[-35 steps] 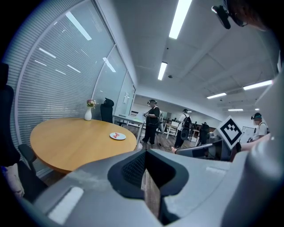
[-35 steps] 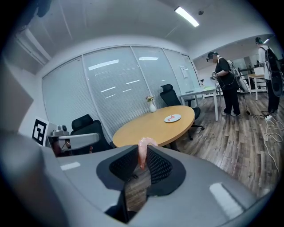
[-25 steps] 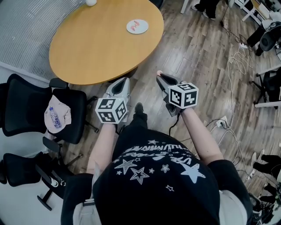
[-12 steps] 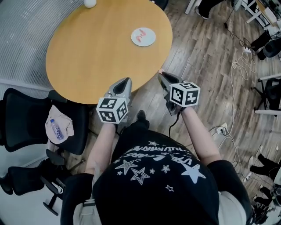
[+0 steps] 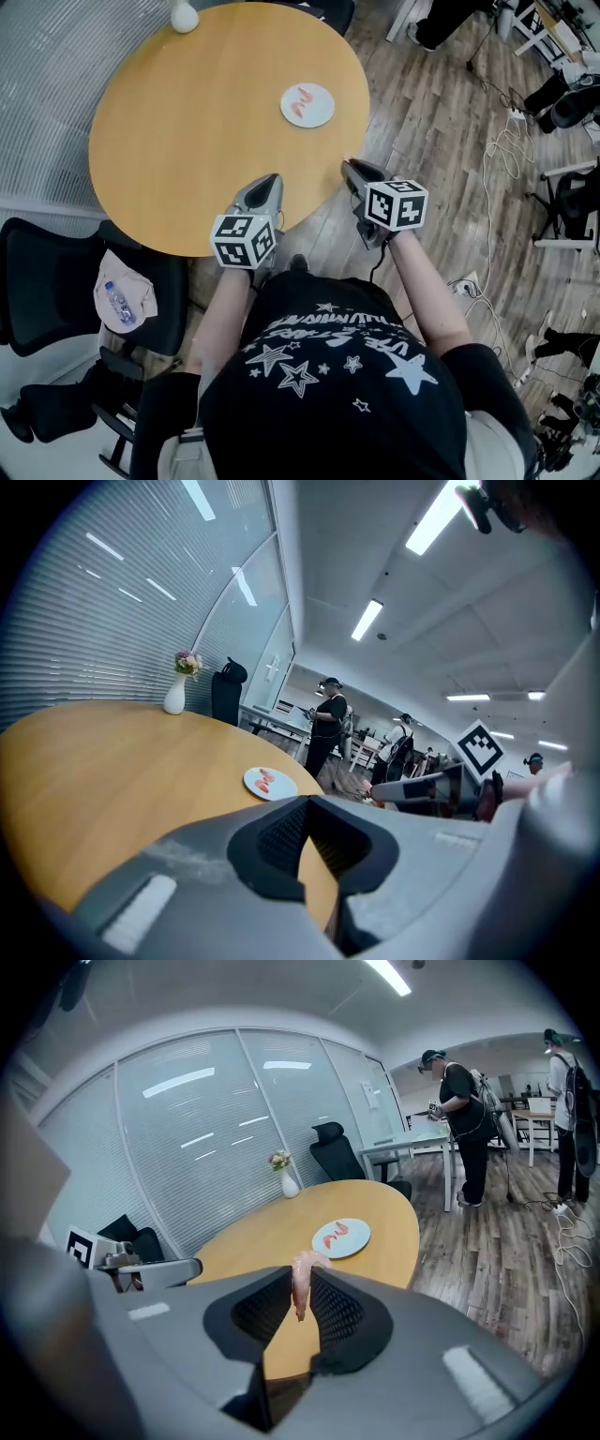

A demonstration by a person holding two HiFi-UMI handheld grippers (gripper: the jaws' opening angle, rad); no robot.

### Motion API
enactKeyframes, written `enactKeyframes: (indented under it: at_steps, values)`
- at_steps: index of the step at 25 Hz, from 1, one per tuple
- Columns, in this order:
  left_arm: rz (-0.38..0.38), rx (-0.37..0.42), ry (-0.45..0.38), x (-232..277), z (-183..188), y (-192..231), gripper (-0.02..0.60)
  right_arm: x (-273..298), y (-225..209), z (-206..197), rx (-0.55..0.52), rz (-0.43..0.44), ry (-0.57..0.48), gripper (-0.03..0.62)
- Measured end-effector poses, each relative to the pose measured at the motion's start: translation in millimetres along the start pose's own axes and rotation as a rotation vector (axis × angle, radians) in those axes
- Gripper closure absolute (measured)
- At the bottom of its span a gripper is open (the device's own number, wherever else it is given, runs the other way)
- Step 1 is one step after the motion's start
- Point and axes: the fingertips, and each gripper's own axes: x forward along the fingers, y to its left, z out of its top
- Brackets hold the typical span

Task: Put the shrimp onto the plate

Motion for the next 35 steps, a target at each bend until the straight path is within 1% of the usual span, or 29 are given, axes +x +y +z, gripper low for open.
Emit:
enactKeyframes:
  at_steps: [6, 11, 17, 21, 26, 29, 33, 35]
  values:
    - [0.007, -0.023, -0.007, 11, 8, 13, 0.580, 14, -8, 6, -0.020, -0.011, 0.023, 0.528]
    - [0.042, -0.032, -0.019, 12, 7, 21, 0.580, 31, -12, 7, -0.053, 0.014, 0.057, 0.528]
    - [0.132, -0.058, -0.040, 23, 10, 33, 0.580, 62, -23, 25, -0.118, 0.085, 0.094, 0.528]
    - [0.220, -0.091, -0.057, 33, 14, 47, 0.580, 94, -32, 31, -0.195, 0.153, 0.167, 0.528]
    - [0.297, -0.129, -0.070, 58, 21, 57, 0.580, 129, -51, 42, -0.280, 0.225, 0.269, 0.528]
    - [0.351, -0.166, -0.078, 70, 19, 60, 0.580, 145, -59, 48, -0.326, 0.273, 0.318, 0.528]
    - [0.396, -0.187, -0.076, 86, 18, 61, 0.580, 168, -70, 50, -0.398, 0.318, 0.379, 0.528]
    - [0.417, -0.195, -0.077, 92, 19, 64, 0.580, 178, -74, 49, -0.455, 0.334, 0.406, 0.528]
